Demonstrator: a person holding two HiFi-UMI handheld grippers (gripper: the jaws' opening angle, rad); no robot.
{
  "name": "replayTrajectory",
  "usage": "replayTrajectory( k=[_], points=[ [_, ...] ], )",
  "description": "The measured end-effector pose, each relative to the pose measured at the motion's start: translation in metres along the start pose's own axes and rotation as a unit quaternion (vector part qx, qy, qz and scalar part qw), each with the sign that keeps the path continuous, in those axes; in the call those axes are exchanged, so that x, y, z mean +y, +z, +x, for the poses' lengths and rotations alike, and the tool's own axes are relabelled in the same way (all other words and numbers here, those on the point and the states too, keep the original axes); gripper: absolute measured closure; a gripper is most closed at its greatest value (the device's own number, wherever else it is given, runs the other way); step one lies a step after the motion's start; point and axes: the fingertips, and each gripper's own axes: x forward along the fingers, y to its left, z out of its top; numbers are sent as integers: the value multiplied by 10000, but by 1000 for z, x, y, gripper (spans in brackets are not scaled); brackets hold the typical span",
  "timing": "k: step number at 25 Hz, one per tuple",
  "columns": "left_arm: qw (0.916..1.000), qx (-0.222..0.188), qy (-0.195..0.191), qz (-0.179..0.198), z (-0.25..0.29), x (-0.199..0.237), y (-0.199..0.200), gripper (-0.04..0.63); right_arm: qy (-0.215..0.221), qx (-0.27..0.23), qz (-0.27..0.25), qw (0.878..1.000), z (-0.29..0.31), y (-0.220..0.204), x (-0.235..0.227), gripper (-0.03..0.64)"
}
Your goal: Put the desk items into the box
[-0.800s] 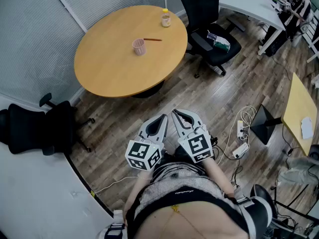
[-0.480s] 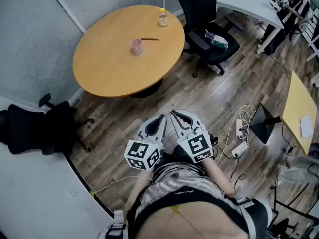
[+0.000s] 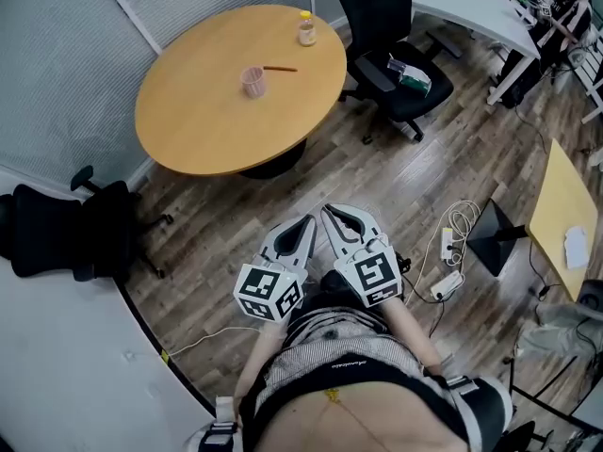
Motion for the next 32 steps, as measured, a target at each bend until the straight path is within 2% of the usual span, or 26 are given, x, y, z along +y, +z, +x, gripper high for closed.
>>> replayTrajectory(
  k=[7,16,32],
  points=[
    [10000,7,-27,1,6,2,1,577,-63,-17,80,9999,3,-2,-6,588],
    [9996,-8,-270,11,34,15,14,577,-127,25,140,9998,26,1,-27,588],
    [9976,75,-674,113,103,90,62,577,-497,67,25,9987,114,28,-80,588]
  ],
)
